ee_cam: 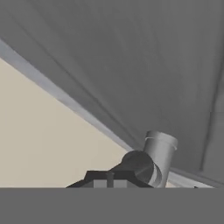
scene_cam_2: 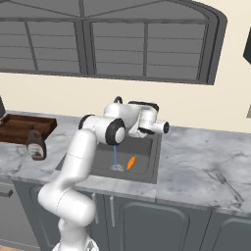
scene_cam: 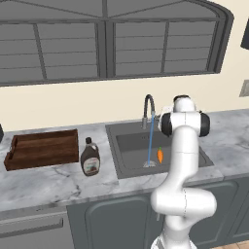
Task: Pick up all produce items and place them in the sink. Turn on the sink faucet to wash them. Then turn the sink off and put them in the tray.
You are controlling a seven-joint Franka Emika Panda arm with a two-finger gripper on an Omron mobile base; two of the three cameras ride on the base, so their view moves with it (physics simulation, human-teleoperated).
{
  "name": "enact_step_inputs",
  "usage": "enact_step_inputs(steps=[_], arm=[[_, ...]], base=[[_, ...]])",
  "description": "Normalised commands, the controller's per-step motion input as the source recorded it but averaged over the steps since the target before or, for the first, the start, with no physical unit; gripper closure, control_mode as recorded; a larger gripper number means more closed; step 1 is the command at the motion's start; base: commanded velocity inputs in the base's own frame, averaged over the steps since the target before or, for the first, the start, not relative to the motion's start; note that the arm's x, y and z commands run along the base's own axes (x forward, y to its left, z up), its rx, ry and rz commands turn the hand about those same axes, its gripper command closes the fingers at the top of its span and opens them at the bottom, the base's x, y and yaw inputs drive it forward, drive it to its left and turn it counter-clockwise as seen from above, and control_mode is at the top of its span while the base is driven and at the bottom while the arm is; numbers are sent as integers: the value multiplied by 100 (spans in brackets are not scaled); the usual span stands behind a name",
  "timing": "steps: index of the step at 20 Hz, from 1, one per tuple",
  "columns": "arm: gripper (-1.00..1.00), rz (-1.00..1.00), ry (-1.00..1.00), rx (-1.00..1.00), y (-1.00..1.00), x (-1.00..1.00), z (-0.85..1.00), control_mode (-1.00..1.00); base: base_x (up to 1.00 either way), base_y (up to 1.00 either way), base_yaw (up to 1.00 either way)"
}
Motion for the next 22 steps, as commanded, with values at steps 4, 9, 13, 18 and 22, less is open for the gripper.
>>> enact_step_inputs(steps=[4, 9, 13, 18, 22], arm=[[100, 28, -8, -1, 84, 36, 0, -100], [100, 31, -21, -4, 99, 33, 1, -100], [100, 31, -24, -8, 100, 12, 11, -100], [100, 30, -25, -8, 100, 18, 16, -100], [100, 18, -32, -8, 35, -1, 19, -100]], base=[[0, 0, 0], [0, 0, 0], [0, 0, 0], [0, 0, 0], [0, 0, 0]])
